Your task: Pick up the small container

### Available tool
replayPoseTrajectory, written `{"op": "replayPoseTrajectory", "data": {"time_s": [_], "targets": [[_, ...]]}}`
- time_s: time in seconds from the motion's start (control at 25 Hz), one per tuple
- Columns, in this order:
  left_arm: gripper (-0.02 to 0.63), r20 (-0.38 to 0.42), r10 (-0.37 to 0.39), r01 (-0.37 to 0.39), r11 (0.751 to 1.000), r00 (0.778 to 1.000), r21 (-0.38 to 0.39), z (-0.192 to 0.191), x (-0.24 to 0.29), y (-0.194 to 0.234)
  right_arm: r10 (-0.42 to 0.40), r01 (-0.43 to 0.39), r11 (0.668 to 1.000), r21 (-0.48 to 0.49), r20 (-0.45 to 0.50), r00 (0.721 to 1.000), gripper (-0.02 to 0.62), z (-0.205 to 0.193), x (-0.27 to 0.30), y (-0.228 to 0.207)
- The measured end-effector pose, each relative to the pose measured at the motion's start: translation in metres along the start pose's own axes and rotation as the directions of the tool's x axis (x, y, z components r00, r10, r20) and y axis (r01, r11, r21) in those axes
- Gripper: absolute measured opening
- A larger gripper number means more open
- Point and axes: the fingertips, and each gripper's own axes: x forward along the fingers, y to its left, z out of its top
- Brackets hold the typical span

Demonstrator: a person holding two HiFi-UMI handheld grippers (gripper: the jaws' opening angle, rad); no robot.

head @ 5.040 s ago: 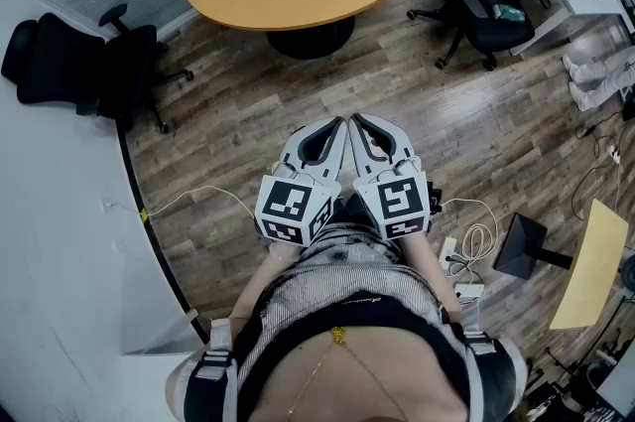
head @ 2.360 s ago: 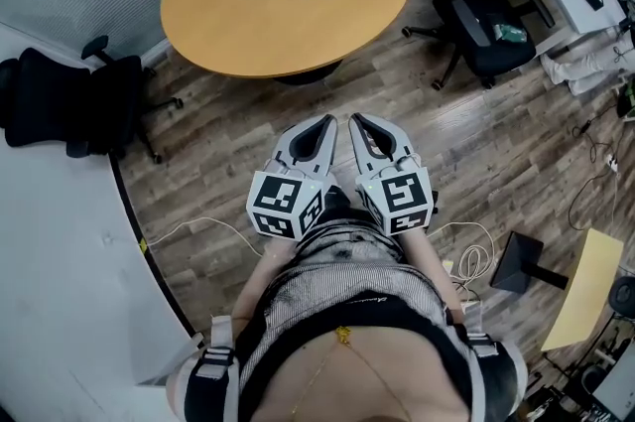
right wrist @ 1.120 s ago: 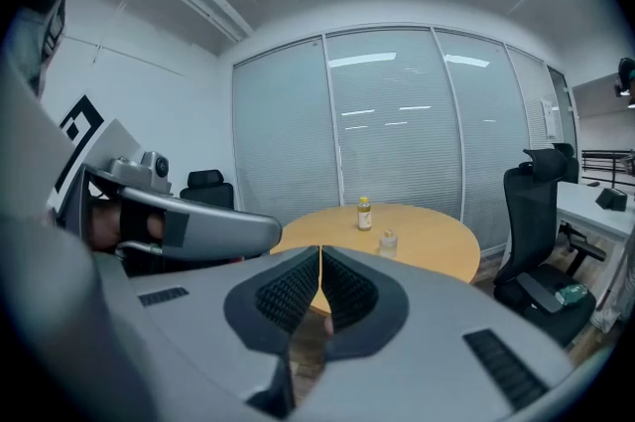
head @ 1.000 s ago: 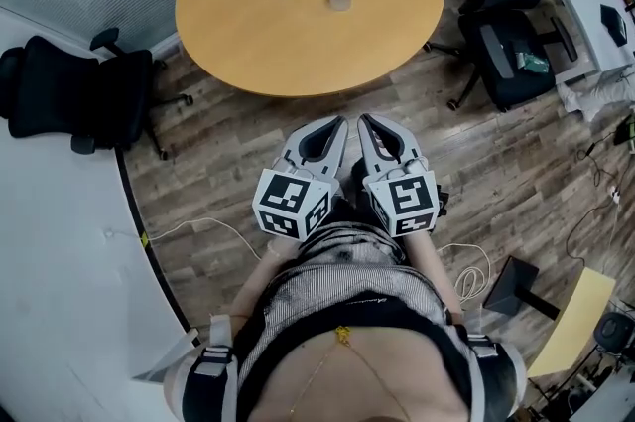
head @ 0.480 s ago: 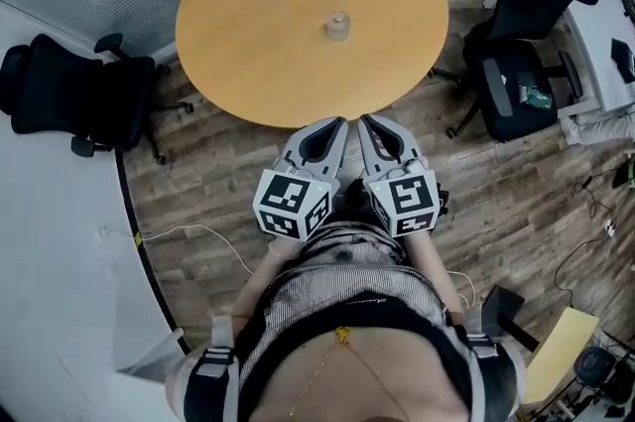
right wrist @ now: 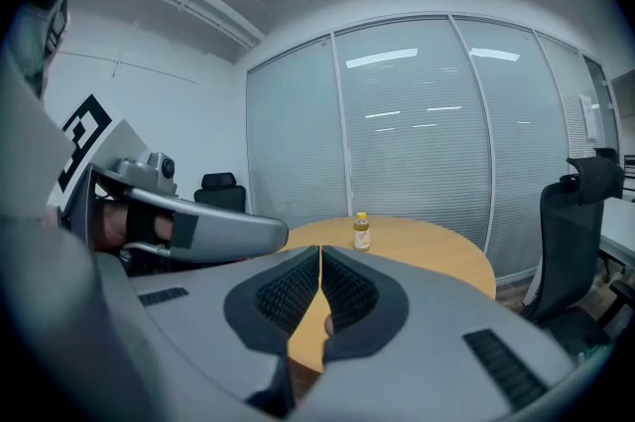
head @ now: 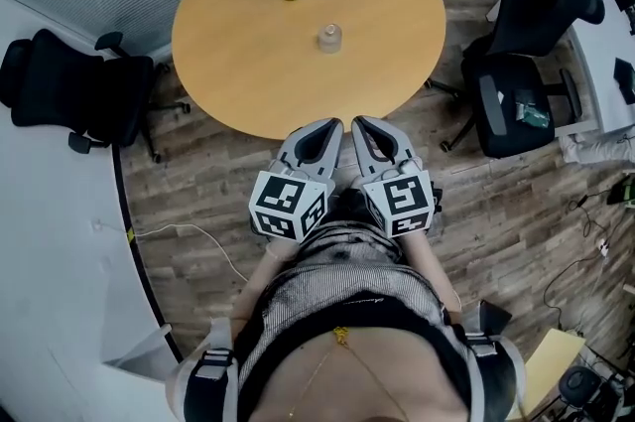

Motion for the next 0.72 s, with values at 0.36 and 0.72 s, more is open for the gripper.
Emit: {"op": "replayPoseTrajectory", "data": {"time_s": [0.36,0.72], "targets": [[0.020,0.010,0.046,-0.046,0.999,0.999,-0.028,-0.003,0.021,-0.011,0.058,-0.058,0.998,-0.017,-0.013,0.998,0.021,-0.003,-0.001,-0.021],[0.020,-0.011,0.061,-0.061,0.998,0.998,-0.035,-0.008,0.028,-0.010,0.068,-0.069,0.998,-0.003,-0.025,0.997,0.021,-0.011,0.003,-0.028]]}}
